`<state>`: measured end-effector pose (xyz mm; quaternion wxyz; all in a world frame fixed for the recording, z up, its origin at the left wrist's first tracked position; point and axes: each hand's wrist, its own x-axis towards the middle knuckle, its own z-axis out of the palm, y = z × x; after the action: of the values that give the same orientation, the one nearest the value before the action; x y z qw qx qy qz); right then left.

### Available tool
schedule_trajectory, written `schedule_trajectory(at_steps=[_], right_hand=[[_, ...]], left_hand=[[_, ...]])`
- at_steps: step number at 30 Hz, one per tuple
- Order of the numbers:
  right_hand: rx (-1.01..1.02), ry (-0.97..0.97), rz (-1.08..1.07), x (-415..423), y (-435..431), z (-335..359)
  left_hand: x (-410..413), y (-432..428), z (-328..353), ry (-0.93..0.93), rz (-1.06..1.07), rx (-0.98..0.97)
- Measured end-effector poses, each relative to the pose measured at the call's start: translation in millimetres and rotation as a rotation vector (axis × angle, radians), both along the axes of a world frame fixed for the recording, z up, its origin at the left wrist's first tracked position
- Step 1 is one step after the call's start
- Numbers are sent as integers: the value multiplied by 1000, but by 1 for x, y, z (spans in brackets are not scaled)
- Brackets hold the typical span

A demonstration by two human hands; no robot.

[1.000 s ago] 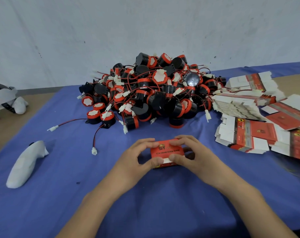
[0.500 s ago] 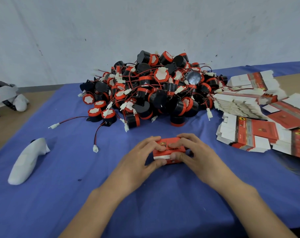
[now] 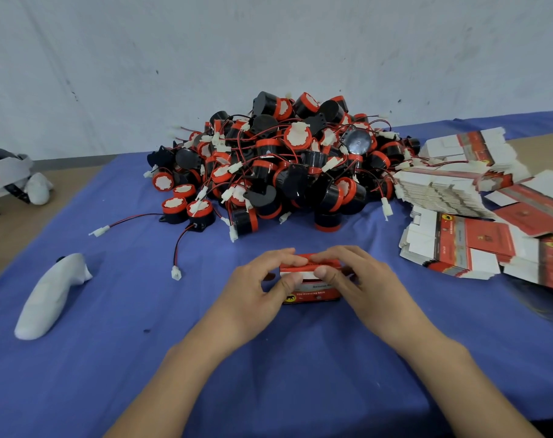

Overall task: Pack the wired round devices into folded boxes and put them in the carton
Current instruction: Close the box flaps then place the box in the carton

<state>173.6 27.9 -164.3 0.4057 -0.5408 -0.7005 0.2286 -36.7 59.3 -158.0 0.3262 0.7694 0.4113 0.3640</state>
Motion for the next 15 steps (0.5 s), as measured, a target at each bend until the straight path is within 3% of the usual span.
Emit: schedule_trajectory(at_steps=[9, 15], right_hand=[[-36, 4, 16, 2, 2, -2], [-80, 68, 34, 2, -1, -1]], left_hand=[[-1, -3, -1, -35, -40, -14], [-4, -3, -3, 55, -58, 10]])
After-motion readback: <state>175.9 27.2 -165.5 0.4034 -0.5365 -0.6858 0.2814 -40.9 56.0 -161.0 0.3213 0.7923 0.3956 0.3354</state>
